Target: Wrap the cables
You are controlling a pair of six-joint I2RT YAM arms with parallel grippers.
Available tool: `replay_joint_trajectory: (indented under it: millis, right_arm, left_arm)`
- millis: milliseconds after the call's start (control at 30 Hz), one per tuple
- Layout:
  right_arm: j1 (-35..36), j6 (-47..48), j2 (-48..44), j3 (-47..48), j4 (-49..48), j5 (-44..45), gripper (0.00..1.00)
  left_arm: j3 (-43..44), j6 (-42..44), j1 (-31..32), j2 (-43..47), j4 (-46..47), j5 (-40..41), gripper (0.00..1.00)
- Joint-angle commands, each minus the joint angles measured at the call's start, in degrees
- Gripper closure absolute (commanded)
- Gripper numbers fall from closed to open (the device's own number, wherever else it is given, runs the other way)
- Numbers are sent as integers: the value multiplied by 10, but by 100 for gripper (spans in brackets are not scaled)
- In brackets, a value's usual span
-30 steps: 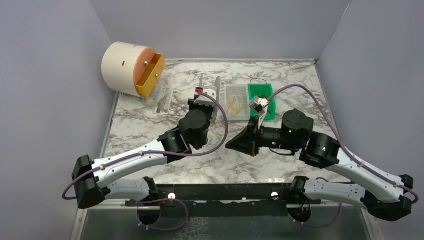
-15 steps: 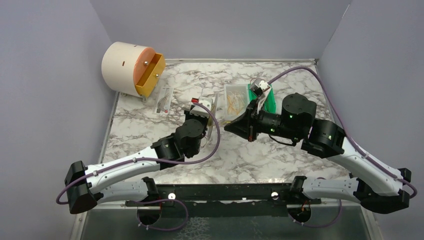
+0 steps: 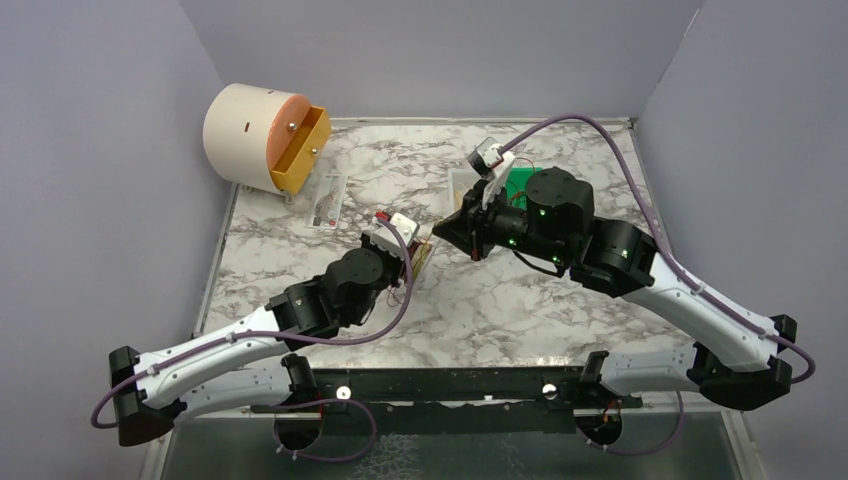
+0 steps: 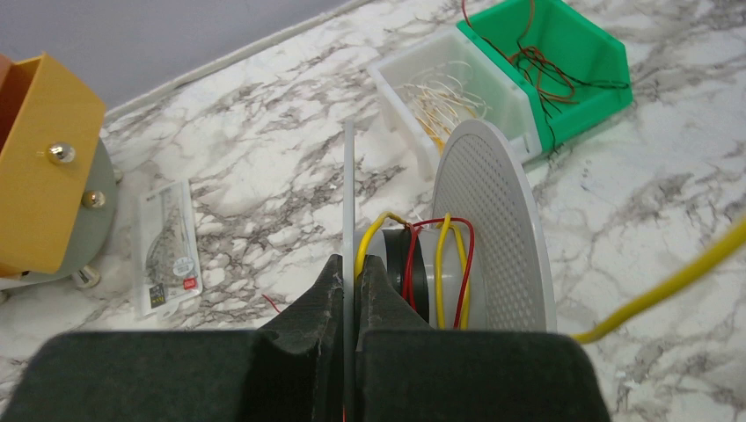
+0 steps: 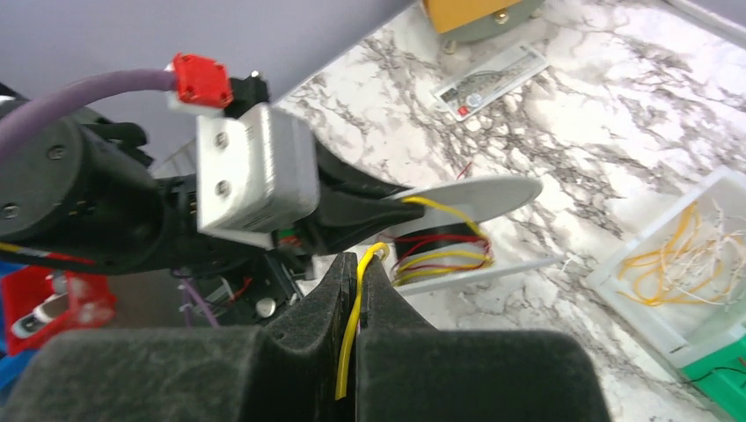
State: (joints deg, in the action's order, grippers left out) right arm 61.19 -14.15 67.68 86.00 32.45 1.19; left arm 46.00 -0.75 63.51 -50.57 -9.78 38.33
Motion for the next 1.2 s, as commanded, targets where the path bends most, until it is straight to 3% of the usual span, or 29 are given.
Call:
replay_joint_trajectory:
  millis: [0,267,500,1167]
  right_arm:
    - [2,44,16,20,-35,57,99]
    - [-51,49,15,-12,-54,30,99]
    - [-98,25,-26,-98,-78,16,99]
    - [-195,-88,-150,-394,-177,-95,99]
  left_arm:
    - [16,-17,4,45,-66,-110,100]
    - [-14,-26,4,115,-93,-206,100]
    - [-16,-40,4,167,-94,-278,100]
    - [29,-79,4,234,5,-341,100]
